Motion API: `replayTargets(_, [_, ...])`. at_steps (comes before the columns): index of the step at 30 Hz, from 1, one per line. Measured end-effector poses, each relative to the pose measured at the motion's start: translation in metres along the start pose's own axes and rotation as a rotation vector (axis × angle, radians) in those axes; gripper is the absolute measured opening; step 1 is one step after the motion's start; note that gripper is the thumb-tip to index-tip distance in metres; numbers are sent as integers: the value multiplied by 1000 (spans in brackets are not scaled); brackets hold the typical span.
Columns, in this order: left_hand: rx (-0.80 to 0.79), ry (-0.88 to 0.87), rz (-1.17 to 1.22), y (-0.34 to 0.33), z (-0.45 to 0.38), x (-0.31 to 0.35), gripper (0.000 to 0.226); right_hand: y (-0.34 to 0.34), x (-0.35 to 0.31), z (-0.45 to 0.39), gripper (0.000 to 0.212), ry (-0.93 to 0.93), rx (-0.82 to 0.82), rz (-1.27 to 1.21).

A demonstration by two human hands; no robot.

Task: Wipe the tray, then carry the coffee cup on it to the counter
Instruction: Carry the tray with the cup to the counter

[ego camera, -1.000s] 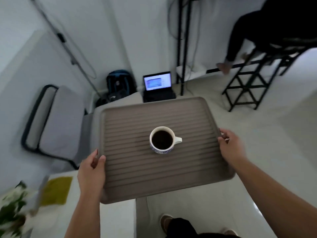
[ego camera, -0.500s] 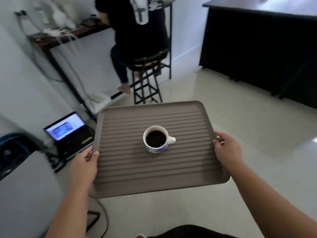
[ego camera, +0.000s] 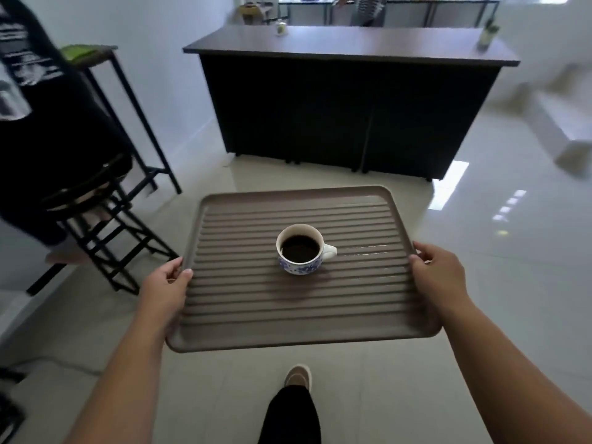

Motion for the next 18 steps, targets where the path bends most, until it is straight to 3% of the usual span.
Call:
replayTargets(12, [-290, -170, -38, -208, -229, 186, 38, 60, 37, -201, 36, -252, 211, -124])
replayTargets(18, [-385, -213, -36, -318, -308, 267, 36, 103, 47, -311, 31, -260, 269, -121])
Point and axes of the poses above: each hand's wrist, its own z-axis away from the middle knuckle, its own y-axis out of the back of the hand, x = y × z, the point moved 8 cm from there along -z, towards the middle knuckle, and after that the axes turned 4 degrees about -x, right-handed, at the moved point
